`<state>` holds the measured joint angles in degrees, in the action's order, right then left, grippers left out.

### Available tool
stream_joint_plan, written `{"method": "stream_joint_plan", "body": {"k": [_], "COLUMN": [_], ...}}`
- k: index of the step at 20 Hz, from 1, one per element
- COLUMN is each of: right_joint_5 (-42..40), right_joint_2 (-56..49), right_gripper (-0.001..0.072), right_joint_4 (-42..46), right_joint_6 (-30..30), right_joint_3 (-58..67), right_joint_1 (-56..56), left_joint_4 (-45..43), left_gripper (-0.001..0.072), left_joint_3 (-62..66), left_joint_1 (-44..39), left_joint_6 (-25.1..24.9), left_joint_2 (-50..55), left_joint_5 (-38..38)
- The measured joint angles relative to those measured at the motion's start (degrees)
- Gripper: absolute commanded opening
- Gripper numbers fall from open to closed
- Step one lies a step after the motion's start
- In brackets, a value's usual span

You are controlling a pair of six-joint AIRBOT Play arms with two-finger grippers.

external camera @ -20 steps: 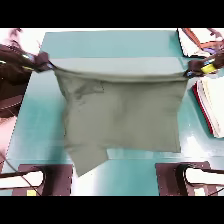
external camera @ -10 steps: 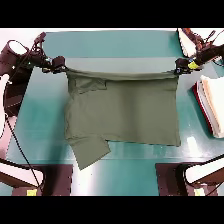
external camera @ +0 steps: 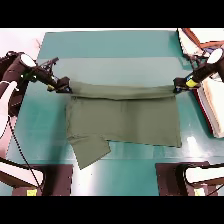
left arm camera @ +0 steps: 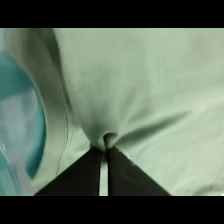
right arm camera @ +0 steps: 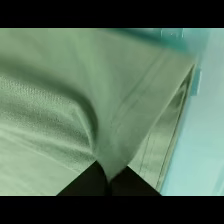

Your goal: Fold the shirts.

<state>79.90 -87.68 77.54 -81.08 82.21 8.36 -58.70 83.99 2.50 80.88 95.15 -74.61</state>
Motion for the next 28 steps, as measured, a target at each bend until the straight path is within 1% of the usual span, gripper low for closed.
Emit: {"method": "stream_joint_plan", "body": {"k": [1,2,3,6,8,11,15,18,20,24,25,26,27,28], "right_joint_5": [-0.83,-1.62,-2.05,-2.25,-1.49,-0.90,-2.16,-3.13,-3.43,-3.65,-3.61,-3.54,-3.17,-2.73], "right_joint_2": [0.79,1.55,2.29,6.16,10.25,17.25,23.54,25.55,26.10,26.53,26.58,26.64,26.71,26.75], "right_gripper": [0.0397,0.0406,0.0406,0.0407,0.0406,0.0406,0.0406,0.0406,0.0406,0.0406,0.0406,0.0406,0.0406,0.0406], "right_joint_4": [0.07,0.09,0.07,0.07,0.04,0.07,-0.28,-2.40,-4.00,-5.29,-5.46,-5.64,-5.66,-5.86], "right_joint_6": [-0.02,-0.07,-0.24,-0.42,-0.44,-0.46,-0.48,-0.48,-0.48,-0.48,-0.48,-0.48,-0.48,-0.46], "right_joint_3": [-1.90,-3.48,-4.55,-6.62,-8.46,-12.68,-17.25,-19.15,-19.69,-20.15,-20.20,-20.22,-20.28,-20.46], "right_joint_1": [0.00,0.00,0.09,1.14,2.16,3.63,4.17,4.17,4.15,4.17,4.15,4.17,4.22,4.57], "left_joint_4": [0.26,0.31,0.37,-0.04,-2.93,-7.45,-8.90,-6.36,-3.04,4.07,5.55,6.84,7.69,8.33], "left_gripper": [0.0246,0.0479,0.0487,0.0487,0.0488,0.0488,0.0488,0.0488,0.0488,0.0483,0.0379,0.0297,0.0278,0.0064], "left_joint_3": [-1.46,-2.51,-3.23,-5.01,-8.35,-18.95,-36.98,-47.50,-52.59,-59.76,-60.76,-61.55,-62.10,-62.38], "left_joint_1": [0.00,0.00,0.02,0.00,0.00,0.02,-0.02,0.00,-0.02,-0.02,-0.02,-0.02,-0.02,-0.02], "left_joint_6": [-0.15,-0.20,-0.20,-0.22,0.15,1.77,4.26,5.77,5.77,3.61,3.02,2.51,2.03,1.68], "left_joint_2": [0.00,0.00,-0.09,-2.75,-7.56,-17.66,-31.91,-39.82,-42.49,-44.61,-44.81,-44.98,-45.11,-45.18], "left_joint_5": [-0.22,-0.42,-0.85,-2.43,-2.54,-2.10,-1.90,-0.94,0.52,4.13,4.68,5.38,6.03,6.58]}}
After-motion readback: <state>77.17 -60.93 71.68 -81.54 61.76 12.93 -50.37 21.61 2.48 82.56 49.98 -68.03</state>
